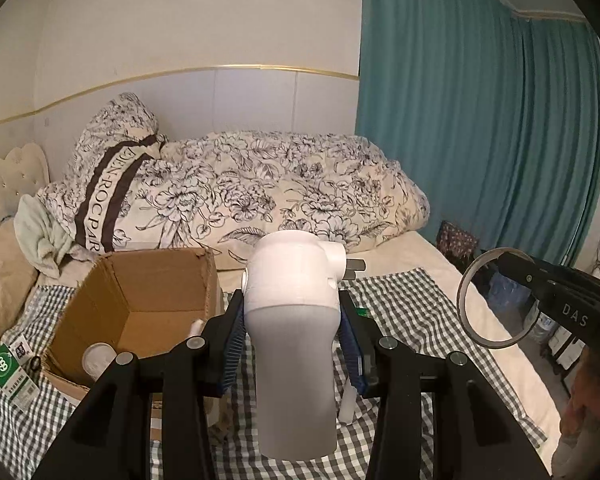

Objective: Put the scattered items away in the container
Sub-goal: 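Carry the tape roll and white bottle over to the cardboard box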

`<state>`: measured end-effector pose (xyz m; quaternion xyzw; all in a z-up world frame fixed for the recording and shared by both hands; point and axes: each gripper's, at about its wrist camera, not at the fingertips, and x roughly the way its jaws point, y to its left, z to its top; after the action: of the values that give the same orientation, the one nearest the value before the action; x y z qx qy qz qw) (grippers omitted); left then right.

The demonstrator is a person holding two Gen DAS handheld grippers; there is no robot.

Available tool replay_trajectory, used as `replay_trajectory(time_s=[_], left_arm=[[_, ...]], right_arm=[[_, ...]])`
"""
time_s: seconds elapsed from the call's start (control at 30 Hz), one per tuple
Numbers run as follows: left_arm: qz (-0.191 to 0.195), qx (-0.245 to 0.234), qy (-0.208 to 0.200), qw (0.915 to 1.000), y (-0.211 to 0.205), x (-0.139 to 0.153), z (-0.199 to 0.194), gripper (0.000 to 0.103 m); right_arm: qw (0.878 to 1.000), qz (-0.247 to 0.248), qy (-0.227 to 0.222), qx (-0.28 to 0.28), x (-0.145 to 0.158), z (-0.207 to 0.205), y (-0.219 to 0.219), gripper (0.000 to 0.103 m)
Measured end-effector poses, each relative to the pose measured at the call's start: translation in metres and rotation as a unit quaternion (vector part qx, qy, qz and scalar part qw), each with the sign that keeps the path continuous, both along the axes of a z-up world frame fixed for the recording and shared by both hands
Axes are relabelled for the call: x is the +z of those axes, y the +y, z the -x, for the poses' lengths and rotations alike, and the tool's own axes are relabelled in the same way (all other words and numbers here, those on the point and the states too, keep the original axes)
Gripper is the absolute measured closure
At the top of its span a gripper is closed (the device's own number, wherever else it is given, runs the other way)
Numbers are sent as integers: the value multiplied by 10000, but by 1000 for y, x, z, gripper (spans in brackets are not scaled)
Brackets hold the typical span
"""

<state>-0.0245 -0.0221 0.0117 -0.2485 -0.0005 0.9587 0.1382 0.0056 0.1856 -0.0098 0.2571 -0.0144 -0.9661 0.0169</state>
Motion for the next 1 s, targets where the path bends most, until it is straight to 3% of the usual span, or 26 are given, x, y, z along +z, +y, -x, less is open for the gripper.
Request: replay_trajectory(time_s=[0.6, 1.0], left_arm=[[104, 267, 164, 9995, -34, 16, 0, 59], [165, 484, 114, 9986, -64, 21, 2, 59]], right_arm=[[9998, 0, 100, 147, 17, 0, -31, 76], [9988, 6, 205, 439, 34, 9, -78, 76]])
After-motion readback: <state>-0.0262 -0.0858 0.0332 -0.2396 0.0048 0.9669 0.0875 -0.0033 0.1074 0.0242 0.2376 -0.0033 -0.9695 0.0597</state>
